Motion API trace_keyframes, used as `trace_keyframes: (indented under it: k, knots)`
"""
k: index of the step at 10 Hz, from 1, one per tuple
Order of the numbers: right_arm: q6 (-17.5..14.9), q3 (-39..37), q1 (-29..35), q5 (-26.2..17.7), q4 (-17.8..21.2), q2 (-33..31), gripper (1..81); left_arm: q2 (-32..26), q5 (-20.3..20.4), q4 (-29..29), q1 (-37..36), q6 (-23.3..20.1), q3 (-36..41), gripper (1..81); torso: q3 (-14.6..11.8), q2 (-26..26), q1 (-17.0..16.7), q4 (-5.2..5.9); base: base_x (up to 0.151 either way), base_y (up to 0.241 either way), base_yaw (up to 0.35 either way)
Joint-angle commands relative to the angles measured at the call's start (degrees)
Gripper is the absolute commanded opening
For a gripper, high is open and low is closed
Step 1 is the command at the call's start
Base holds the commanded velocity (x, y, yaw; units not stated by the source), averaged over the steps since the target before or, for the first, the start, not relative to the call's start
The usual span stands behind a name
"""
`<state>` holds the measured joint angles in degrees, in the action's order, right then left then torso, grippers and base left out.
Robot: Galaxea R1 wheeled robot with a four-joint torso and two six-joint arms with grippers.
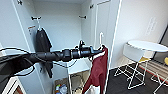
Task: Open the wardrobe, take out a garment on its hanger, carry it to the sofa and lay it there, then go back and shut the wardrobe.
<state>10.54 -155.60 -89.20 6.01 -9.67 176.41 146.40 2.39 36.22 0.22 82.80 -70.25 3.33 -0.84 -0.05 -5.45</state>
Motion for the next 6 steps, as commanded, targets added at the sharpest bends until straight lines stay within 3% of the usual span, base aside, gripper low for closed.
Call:
trace_keyframes:
  k: [1,6]
  knots:
    - [-0.2,0.4,2.7,-2.8,-0.1,0.4,81.1,0.2,4.5,0.5,-11.0,-0.4,0.4,1.0,0.0,0.0,0.1,0.0,0.0,0.0,-0.279]
    - [-0.2,0.4,2.8,-2.8,-0.2,0.5,81.1,0.0,4.7,0.5,-11.0,-0.4,0.6,1.0,0.0,0.0,0.1,0.0,0.0,0.0,-0.279]
